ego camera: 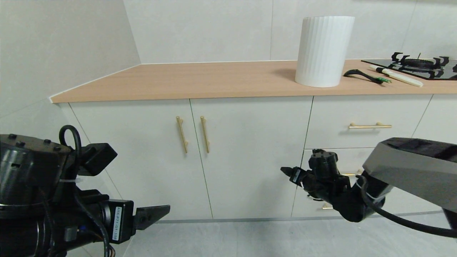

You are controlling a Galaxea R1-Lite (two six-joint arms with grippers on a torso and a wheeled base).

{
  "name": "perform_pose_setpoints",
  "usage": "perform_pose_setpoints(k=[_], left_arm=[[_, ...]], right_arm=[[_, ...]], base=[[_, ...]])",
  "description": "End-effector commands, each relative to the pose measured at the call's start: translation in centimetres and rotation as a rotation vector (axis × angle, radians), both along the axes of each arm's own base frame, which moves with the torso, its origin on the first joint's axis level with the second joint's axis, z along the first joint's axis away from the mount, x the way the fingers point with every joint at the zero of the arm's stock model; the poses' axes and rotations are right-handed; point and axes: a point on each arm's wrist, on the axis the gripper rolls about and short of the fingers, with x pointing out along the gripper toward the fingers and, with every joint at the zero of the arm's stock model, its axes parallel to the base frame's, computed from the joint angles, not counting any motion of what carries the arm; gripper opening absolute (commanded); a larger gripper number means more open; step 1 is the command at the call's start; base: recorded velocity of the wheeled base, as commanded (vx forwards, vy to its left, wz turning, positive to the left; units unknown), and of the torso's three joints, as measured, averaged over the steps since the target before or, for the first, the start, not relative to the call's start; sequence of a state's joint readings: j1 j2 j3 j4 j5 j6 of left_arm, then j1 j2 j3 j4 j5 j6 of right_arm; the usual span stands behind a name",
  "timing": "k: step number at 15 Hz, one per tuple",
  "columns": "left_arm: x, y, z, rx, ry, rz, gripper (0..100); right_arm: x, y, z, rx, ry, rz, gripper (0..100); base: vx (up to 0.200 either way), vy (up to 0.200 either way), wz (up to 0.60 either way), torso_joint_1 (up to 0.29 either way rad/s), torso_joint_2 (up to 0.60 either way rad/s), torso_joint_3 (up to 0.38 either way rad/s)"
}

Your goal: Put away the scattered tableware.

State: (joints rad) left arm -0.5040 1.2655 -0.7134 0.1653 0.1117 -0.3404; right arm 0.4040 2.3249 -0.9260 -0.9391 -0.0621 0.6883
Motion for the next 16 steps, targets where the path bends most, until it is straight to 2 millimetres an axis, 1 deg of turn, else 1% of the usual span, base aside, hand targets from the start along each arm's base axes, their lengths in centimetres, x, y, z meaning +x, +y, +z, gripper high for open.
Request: perform_pose_setpoints(k=[1,3,5,6,7,8,9,10,11,12,14,15,16], left_arm=[[0.0,0.0,0.0,0.0,-0.001,0.002,100],[-0.1,0.1,0.1,-0.001,-0.004,0.002,100],[-0.5,0.3,0.2,0.001,-0.02,0.002,100],[-0.9,0.6,0.6,0.018,-0.051,-0.001,100],[-1.0,0.6,0.6,0.021,-0.052,-0.003,100],[-2.6,1.6,1.4,0.041,-0.131,-0.008,100],[-3.8,2.4,2.1,0.035,-0.192,0.005,100],[-4.8,3.1,2.8,0.013,-0.243,0.022,100],[-6.0,4.0,3.3,-0.01,-0.29,0.045,100],[-6.9,4.6,3.4,-0.017,-0.325,0.063,100],[-9.8,6.4,3.3,-0.011,-0.434,0.106,100],[-11.2,7.1,3.1,0.0,-0.485,0.122,100],[-12.2,7.5,2.8,0.008,-0.52,0.139,100]], right_arm=[[-5.1,-1.6,3.9,0.027,-0.031,0.261,100],[-5.9,-1.9,4.4,0.009,-0.065,0.288,100],[-6.8,-2.4,5.7,-0.079,-0.134,0.276,100],[-7.4,-2.6,7.1,-0.132,-0.197,0.257,100],[-7.4,-2.6,7.3,-0.135,-0.204,0.253,100],[-9.5,-3.4,11.4,-0.185,-0.335,0.176,100],[-11.5,-4.5,13.7,-0.227,-0.413,0.125,100],[-13.1,-6.0,15.6,-0.268,-0.485,0.07,100],[-15.0,-7.8,17.4,-0.301,-0.546,0.004,100],[-17.1,-9.2,18.6,-0.333,-0.588,-0.026,100],[-22.5,-11.5,20.1,-0.363,-0.6,-0.05,100],[-25.5,-12.4,20.5,-0.367,-0.59,-0.049,100],[-27.7,-13.1,20.7,-0.371,-0.582,-0.046,100]], base=[[0.0,0.0,0.0,0.0,0.0,0.0],[0.0,0.0,0.0,0.0,0.0,0.0],[0.0,0.0,0.0,0.0,0.0,0.0],[0.0,0.0,0.0,0.0,0.0,0.0],[0.0,0.0,0.0,0.0,0.0,0.0],[0.0,0.0,0.0,0.0,0.0,0.0],[0.0,0.0,0.0,0.0,0.0,0.0],[0.0,0.0,0.0,0.0,0.0,0.0],[0.0,0.0,0.0,0.0,0.0,0.0],[0.0,0.0,0.0,0.0,0.0,0.0],[0.0,0.0,0.0,0.0,0.0,0.0],[0.0,0.0,0.0,0.0,0.0,0.0],[0.0,0.0,0.0,0.0,0.0,0.0]])
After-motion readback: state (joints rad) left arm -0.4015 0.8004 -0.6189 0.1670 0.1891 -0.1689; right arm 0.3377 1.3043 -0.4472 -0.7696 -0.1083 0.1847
